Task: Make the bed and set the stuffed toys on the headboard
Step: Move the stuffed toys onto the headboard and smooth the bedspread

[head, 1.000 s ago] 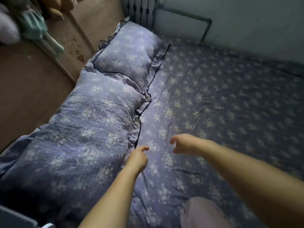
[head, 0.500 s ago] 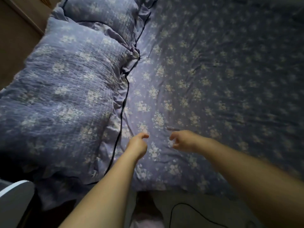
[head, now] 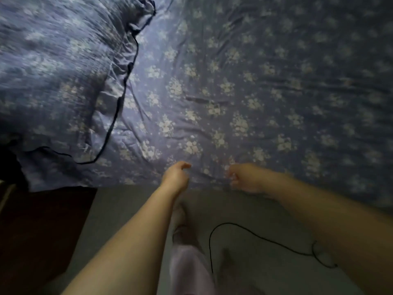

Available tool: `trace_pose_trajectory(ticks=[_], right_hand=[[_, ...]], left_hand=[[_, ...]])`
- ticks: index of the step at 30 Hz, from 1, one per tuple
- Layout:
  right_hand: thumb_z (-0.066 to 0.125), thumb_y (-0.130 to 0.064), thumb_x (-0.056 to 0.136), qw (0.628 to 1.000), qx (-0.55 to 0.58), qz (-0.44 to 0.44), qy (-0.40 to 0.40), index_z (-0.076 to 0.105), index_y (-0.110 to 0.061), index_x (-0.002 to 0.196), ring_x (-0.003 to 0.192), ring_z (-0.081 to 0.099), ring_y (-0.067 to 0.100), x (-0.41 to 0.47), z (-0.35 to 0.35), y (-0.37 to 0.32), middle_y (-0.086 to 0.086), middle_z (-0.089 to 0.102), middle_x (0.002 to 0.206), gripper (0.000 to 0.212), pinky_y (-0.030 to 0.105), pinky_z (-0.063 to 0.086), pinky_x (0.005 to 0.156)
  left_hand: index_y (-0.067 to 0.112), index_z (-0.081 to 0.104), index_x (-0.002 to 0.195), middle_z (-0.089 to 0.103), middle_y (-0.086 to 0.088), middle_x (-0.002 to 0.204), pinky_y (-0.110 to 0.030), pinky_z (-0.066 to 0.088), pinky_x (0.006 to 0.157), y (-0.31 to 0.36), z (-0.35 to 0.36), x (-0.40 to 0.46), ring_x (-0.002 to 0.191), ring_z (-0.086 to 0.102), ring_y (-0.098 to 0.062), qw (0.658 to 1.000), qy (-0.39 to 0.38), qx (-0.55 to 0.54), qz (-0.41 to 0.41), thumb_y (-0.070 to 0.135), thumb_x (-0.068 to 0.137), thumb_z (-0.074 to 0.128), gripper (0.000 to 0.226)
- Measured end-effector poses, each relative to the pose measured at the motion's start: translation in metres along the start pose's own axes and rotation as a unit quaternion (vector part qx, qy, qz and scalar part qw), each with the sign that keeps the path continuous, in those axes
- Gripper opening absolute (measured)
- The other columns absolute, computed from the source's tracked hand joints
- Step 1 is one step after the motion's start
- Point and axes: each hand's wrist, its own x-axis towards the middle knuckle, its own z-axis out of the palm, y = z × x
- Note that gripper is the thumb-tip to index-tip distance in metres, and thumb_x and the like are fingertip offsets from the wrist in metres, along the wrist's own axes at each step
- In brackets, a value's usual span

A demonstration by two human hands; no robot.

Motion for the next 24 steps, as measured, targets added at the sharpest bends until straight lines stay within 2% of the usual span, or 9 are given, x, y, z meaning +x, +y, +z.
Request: trace_pose_trajectory(ticks=[4,7,12,16,17,19,20,21,24], right_hand=[[0.046,-0.025,0.099,0.998,-0.017,0.019,-0.064,0.047,-0.011,0.134,0.121,0.050,0.028,-0.003,0.046,0.028,0.010,0.050,0.136,0.038,0.037,0.040,0.104],[0.049,-0.023,0.097,0.998,-0.026,0.035,-0.053,0.051,-0.010,0.129,0.119,0.051,0.028,0.014,0.063,0.037,0.012,0.052,0.132,0.035,0.031,0.042,0.100],[0.048,-0.011,0.093,0.997,-0.044,0.015,0.060,0.054,-0.011,0.122,0.116,0.052,0.031,0.055,0.075,0.034,0.014,0.051,0.126,0.030,0.032,0.044,0.092],[0.050,-0.019,0.093,0.974,-0.140,-0.035,0.176,0.051,-0.012,0.121,0.116,0.046,0.030,0.083,0.073,0.026,0.010,0.048,0.123,0.029,0.037,0.041,0.090],[0.059,-0.025,0.088,0.959,-0.169,-0.057,0.219,0.055,-0.013,0.115,0.110,0.050,0.029,0.086,0.073,0.025,0.010,0.052,0.116,0.030,0.037,0.043,0.086],[0.083,-0.039,0.056,0.928,-0.213,-0.099,0.289,0.065,-0.017,0.089,0.081,0.061,0.025,0.097,0.073,0.026,0.006,0.060,0.088,0.044,0.033,0.048,0.064],[0.088,-0.043,0.039,0.917,-0.224,-0.113,0.311,0.065,-0.019,0.078,0.068,0.061,0.023,0.102,0.077,0.030,0.003,0.059,0.077,0.051,0.030,0.046,0.054],[0.088,-0.046,0.031,0.908,-0.230,-0.119,0.328,0.065,-0.020,0.074,0.064,0.060,0.022,0.107,0.081,0.033,0.002,0.059,0.073,0.055,0.029,0.044,0.050],[0.084,-0.054,0.039,0.884,-0.283,-0.135,0.346,0.064,-0.020,0.088,0.075,0.058,0.024,0.117,0.090,0.046,0.003,0.061,0.085,0.062,0.033,0.042,0.054]], left_hand=[[0.014,0.058,0.125,0.058,-0.015,0.128,-0.035,0.048,0.091,-0.007,0.043,-0.024,0.116,0.055,-0.030,0.999,-0.052,0.001,0.004,-0.003,0.091,0.035,0.045],[0.013,0.059,0.124,0.059,-0.017,0.126,-0.034,0.047,0.092,-0.017,0.056,-0.013,0.115,0.056,-0.031,0.999,-0.048,0.006,0.000,-0.002,0.092,0.036,0.043],[0.016,0.060,0.122,0.059,-0.011,0.124,-0.030,0.043,0.092,-0.026,0.062,0.032,0.115,0.054,-0.029,0.993,0.009,0.099,0.066,0.000,0.086,0.042,0.043],[0.018,0.058,0.122,0.050,-0.009,0.124,-0.036,0.043,0.094,-0.028,0.075,0.059,0.118,0.046,-0.030,0.968,0.059,0.178,0.167,0.008,0.088,0.047,0.038],[0.019,0.056,0.123,0.048,-0.008,0.123,-0.036,0.042,0.094,-0.026,0.079,0.063,0.118,0.044,-0.029,0.959,0.077,0.198,0.186,0.011,0.089,0.048,0.036],[0.022,0.055,0.121,0.045,-0.005,0.122,-0.037,0.041,0.090,-0.026,0.087,0.069,0.116,0.042,-0.027,0.936,0.113,0.246,0.227,0.016,0.089,0.050,0.033],[0.023,0.056,0.119,0.046,-0.005,0.121,-0.038,0.041,0.087,-0.030,0.093,0.074,0.114,0.042,-0.028,0.924,0.133,0.263,0.245,0.017,0.088,0.052,0.032],[0.022,0.059,0.116,0.047,-0.006,0.119,-0.039,0.043,0.084,-0.033,0.096,0.076,0.111,0.044,-0.029,0.915,0.156,0.264,0.261,0.018,0.086,0.056,0.031],[0.016,0.065,0.104,0.056,-0.012,0.104,-0.043,0.050,0.070,-0.043,0.103,0.085,0.095,0.053,-0.036,0.892,0.200,0.249,0.319,0.013,0.071,0.071,0.033]])
